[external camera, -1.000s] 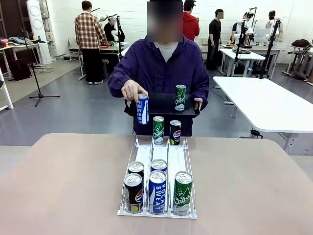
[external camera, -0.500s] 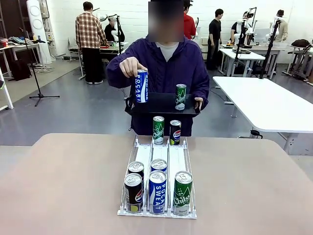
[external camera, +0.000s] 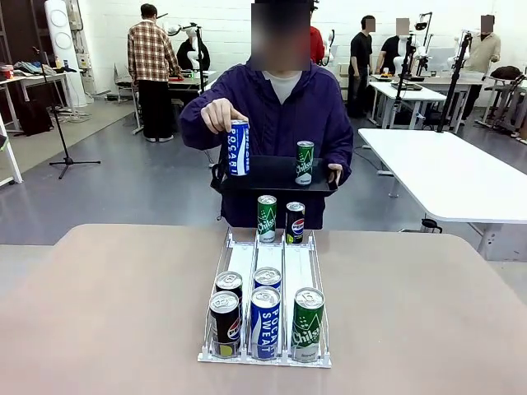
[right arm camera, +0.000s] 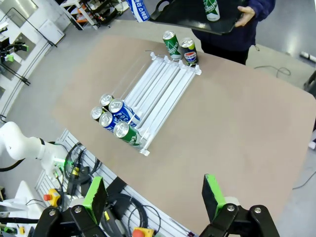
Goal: Retrieve and hand over the desired beverage to the person.
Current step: Pick up another can of the same type that the person held from the Automatic Can Dispenser.
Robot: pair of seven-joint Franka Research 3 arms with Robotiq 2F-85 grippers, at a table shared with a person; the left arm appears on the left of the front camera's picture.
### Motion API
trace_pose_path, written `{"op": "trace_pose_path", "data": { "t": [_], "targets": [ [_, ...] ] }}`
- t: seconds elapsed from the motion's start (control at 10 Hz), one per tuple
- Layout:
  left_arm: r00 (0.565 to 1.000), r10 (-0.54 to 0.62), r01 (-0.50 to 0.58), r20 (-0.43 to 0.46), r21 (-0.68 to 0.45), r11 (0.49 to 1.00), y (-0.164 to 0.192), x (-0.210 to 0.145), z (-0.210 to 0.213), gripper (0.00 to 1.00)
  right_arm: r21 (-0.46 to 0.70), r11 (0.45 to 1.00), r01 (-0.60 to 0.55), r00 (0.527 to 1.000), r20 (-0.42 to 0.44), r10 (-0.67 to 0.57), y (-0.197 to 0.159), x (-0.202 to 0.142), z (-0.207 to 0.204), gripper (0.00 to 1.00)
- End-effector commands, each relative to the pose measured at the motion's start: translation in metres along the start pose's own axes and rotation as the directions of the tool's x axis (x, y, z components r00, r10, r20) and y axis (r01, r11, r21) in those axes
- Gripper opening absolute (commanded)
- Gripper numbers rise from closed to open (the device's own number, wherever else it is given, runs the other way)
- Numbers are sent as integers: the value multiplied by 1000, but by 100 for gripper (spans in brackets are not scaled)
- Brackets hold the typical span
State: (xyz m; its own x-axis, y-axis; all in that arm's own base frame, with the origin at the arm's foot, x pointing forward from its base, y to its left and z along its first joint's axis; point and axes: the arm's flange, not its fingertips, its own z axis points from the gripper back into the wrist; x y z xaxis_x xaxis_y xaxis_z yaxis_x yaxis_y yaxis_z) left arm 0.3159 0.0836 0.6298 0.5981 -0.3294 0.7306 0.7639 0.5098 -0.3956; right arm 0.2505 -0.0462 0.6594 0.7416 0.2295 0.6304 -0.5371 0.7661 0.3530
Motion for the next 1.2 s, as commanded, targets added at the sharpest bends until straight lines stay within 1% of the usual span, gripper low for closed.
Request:
{"op": "trace_pose_path", "data": {
  "t": [0.0,1.1],
  "targets": [
    [1000,-16,16,18,-8,1000,0,1,1,100,4,1000,-12,1000,-11,12,-2,2,-1,100],
    [1000,-16,16,18,-8,1000,0,1,1,100,4,1000,-12,1000,-11,12,-2,2,-1,100]
  ]
}}
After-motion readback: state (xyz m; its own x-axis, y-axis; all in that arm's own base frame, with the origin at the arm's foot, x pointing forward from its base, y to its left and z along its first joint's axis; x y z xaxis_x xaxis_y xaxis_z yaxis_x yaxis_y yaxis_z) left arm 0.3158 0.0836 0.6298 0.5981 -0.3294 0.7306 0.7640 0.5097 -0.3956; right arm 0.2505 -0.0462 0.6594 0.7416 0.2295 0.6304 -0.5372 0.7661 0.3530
